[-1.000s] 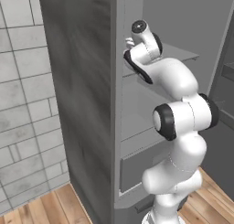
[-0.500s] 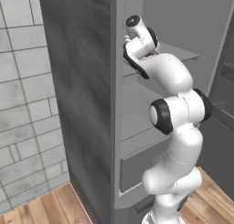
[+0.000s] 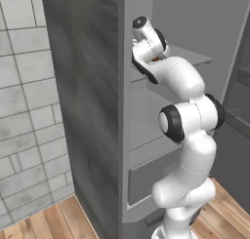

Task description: Retrieve the chicken drumstick from the fridge and place it on the saucepan with marinade on the stove.

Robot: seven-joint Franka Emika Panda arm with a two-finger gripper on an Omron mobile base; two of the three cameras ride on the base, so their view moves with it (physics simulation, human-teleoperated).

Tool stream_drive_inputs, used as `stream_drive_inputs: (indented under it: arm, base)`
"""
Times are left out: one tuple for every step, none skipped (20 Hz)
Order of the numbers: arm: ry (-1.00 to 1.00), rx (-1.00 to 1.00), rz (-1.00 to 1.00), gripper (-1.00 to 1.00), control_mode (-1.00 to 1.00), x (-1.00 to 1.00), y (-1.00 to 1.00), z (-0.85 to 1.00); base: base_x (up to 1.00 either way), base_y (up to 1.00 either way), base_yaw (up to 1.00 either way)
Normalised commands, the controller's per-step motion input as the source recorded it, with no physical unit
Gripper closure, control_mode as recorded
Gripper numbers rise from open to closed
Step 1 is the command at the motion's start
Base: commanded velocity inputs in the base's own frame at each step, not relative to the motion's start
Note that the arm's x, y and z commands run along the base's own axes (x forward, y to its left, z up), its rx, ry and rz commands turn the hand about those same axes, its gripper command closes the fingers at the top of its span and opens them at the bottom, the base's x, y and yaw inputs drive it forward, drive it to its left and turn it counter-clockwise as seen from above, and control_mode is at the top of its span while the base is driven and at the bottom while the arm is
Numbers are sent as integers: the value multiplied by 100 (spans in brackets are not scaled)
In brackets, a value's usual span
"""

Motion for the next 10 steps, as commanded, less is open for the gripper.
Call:
stream_drive_inputs:
  arm:
    - [-2, 0, 0, -100, -100, 0, 0, -9]
    - [0, 0, 0, -100, -100, 0, 0, 0]
    - [0, 0, 0, -100, -100, 0, 0, 0]
    - [0, 0, 0, -100, -100, 0, 0, 0]
    - [0, 0, 0, -100, -100, 0, 0, 0]
    - [0, 0, 0, -100, -100, 0, 0, 0]
    - [0, 0, 0, -100, -100, 0, 0, 0]
    - [0, 0, 0, -100, -100, 0, 0, 0]
    - [0, 0, 0, -100, -100, 0, 0, 0]
    - [0, 0, 0, -100, -100, 0, 0, 0]
  base:
    - [0, 0, 0]
    - [0, 0, 0]
    - [0, 0, 0]
    - [0, 0, 0]
    - [0, 0, 0]
    - [0, 0, 0]
    - [0, 0, 0]
    - [0, 0, 0]
    - [0, 0, 0]
    - [0, 0, 0]
